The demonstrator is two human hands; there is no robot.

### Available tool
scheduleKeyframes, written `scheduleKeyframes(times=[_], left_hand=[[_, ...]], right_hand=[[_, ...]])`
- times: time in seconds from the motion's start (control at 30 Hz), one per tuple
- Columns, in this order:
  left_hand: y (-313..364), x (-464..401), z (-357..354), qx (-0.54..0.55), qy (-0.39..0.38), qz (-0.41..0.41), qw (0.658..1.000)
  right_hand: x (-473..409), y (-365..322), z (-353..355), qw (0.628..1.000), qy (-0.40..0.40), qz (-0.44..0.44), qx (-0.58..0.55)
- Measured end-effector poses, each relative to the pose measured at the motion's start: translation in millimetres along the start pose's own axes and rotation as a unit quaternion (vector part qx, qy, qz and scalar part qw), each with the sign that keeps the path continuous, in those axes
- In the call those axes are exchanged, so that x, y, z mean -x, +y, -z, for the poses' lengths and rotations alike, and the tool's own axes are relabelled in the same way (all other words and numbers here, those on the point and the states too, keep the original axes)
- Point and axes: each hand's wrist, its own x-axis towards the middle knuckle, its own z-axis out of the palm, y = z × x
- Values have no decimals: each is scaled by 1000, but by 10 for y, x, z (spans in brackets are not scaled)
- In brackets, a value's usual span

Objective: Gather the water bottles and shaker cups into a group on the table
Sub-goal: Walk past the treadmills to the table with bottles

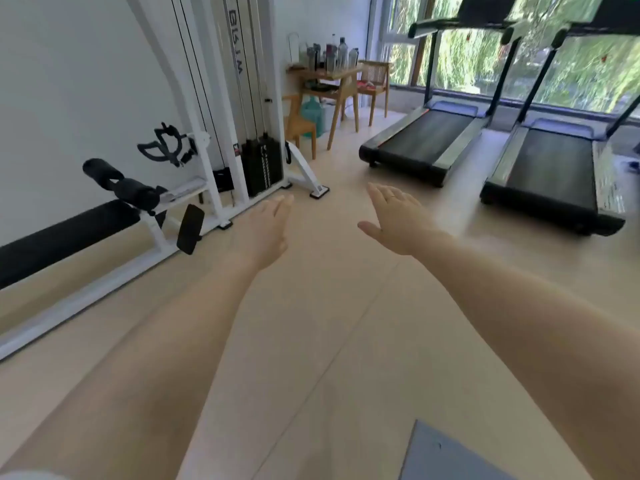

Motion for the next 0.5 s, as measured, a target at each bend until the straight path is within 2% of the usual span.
scheduleKeyframes(times=[0.13,0.2,0.27,0.33,0.5], left_hand=[[-44,110,-611,3,-110,2,994],[-71,44,-815,47,-144,36,988],[-104,-156,-895,118,-135,83,980],[-150,-438,-991,164,-128,97,973],[-442,-1529,-1218,170,-128,84,974]], right_hand=[[-16,54,-564,991,-129,-9,-27],[-105,93,-849,982,-178,-23,-61],[-284,166,-1037,976,-185,-44,-105],[-515,252,-1167,972,-189,-68,-122],[-1452,584,-1337,965,-182,-111,-155]])
